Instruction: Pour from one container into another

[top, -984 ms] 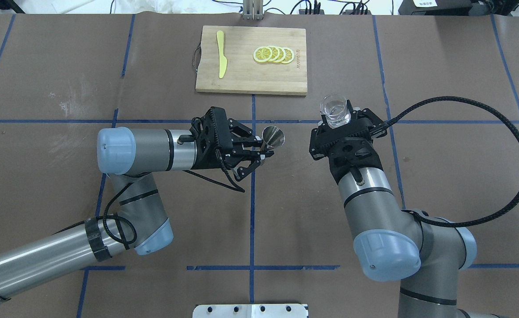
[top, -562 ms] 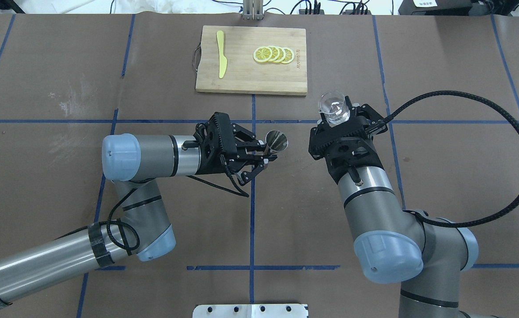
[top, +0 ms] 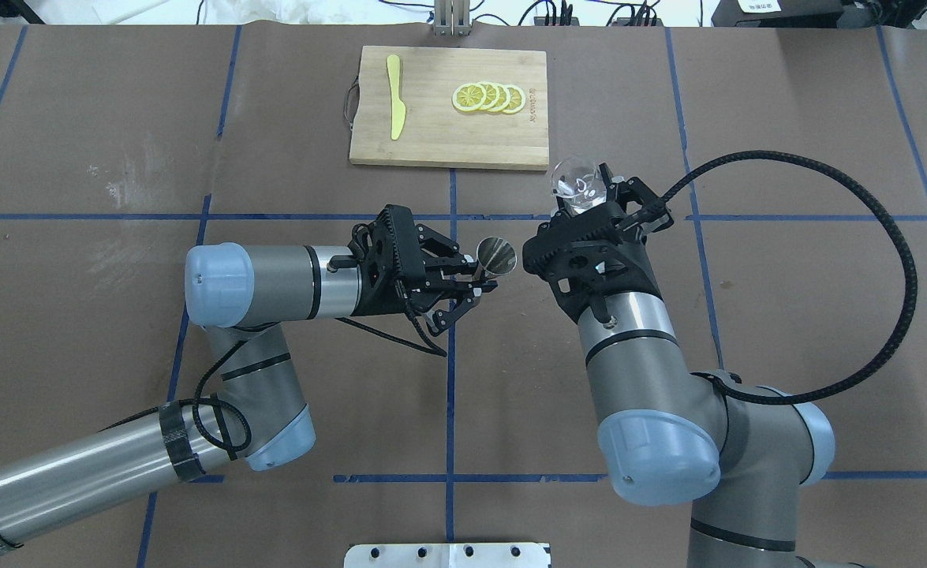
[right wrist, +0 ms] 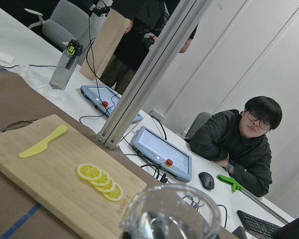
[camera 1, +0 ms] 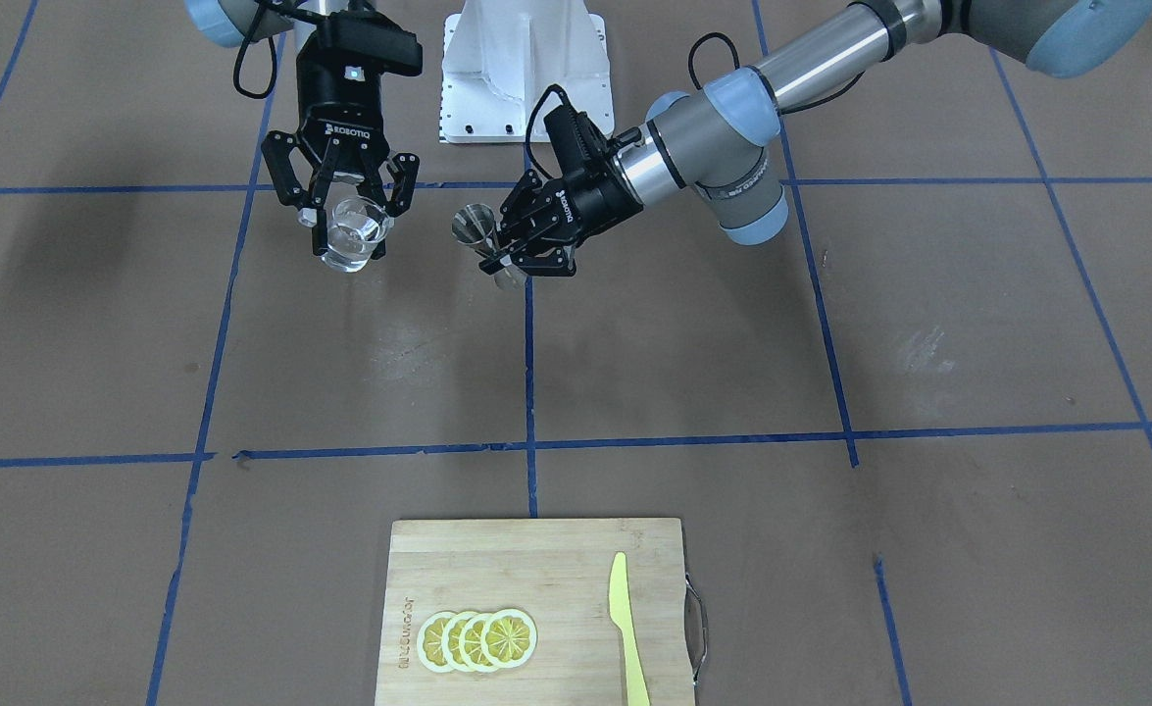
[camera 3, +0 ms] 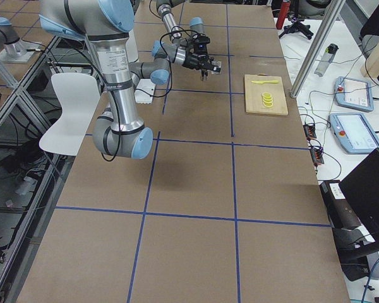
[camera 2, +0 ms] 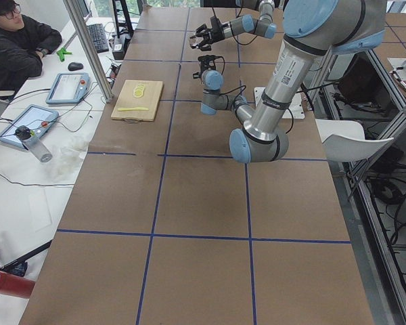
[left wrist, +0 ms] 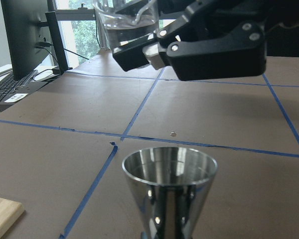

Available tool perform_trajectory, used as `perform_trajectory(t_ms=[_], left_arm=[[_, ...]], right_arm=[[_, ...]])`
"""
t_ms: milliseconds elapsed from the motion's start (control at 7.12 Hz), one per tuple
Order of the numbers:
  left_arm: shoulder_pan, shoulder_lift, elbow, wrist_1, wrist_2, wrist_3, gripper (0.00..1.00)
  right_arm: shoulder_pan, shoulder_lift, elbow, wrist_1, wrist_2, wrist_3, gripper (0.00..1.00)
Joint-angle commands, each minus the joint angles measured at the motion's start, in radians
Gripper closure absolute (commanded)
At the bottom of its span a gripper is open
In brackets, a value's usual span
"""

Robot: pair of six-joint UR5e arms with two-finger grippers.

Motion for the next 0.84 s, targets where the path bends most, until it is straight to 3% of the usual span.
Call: perform_trajectory(t_ms=[0, 703], left_arm=[[0.002, 0.0, -0.002, 0.0, 0.004, -0.001, 1.0], [0.002, 0.0, -0.002, 0.0, 0.004, -0.001, 1.0]], right_arm=[[-0.018, 0.03, 0.0, -0.06, -0.023, -0.003, 1.0], [-0.091, 0.027, -0.013, -0.062, -0.101, -0.052, 1.0]])
